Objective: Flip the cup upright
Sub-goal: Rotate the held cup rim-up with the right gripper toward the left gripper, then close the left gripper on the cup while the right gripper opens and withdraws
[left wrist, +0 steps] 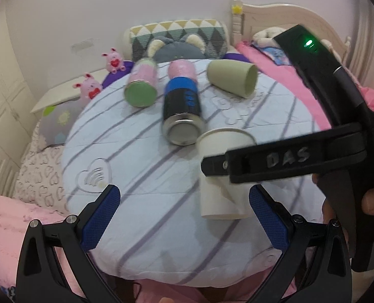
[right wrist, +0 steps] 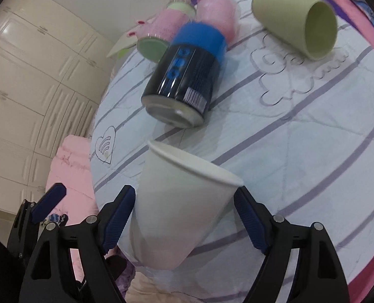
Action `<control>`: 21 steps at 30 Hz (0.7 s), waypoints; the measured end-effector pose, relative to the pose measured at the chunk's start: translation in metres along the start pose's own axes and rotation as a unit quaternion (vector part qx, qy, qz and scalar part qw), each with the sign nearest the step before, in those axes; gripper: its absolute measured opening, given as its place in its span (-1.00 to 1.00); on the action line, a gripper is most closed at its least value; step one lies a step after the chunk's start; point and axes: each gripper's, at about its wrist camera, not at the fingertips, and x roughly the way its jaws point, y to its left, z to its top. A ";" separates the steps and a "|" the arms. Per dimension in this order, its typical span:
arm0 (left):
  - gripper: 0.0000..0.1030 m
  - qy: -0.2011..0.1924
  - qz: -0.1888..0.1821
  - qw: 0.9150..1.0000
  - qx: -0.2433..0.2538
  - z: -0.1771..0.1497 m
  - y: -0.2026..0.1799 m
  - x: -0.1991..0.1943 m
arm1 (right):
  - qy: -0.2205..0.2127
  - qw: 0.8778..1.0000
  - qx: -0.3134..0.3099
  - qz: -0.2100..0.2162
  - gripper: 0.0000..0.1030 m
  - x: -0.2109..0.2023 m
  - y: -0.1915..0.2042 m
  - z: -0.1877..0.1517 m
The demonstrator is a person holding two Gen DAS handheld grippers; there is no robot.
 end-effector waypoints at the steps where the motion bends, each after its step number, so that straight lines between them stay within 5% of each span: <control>1: 1.00 0.003 -0.005 1.000 0.000 0.002 -0.003 0.002 | -0.006 1.000 0.002 0.004 0.58 -0.006 -0.002 -0.001; 5: 1.00 0.012 -0.005 1.000 0.006 0.010 -0.018 0.011 | -0.052 0.998 0.014 0.009 0.59 -0.042 -0.018 -0.005; 11: 1.00 0.037 -0.006 0.999 0.009 0.023 -0.040 0.033 | -0.110 0.989 0.016 -0.099 0.60 -0.085 -0.041 -0.021; 21: 1.00 0.078 0.009 0.997 0.005 0.037 -0.053 0.066 | -0.108 0.987 0.021 -0.120 0.60 -0.092 -0.075 -0.023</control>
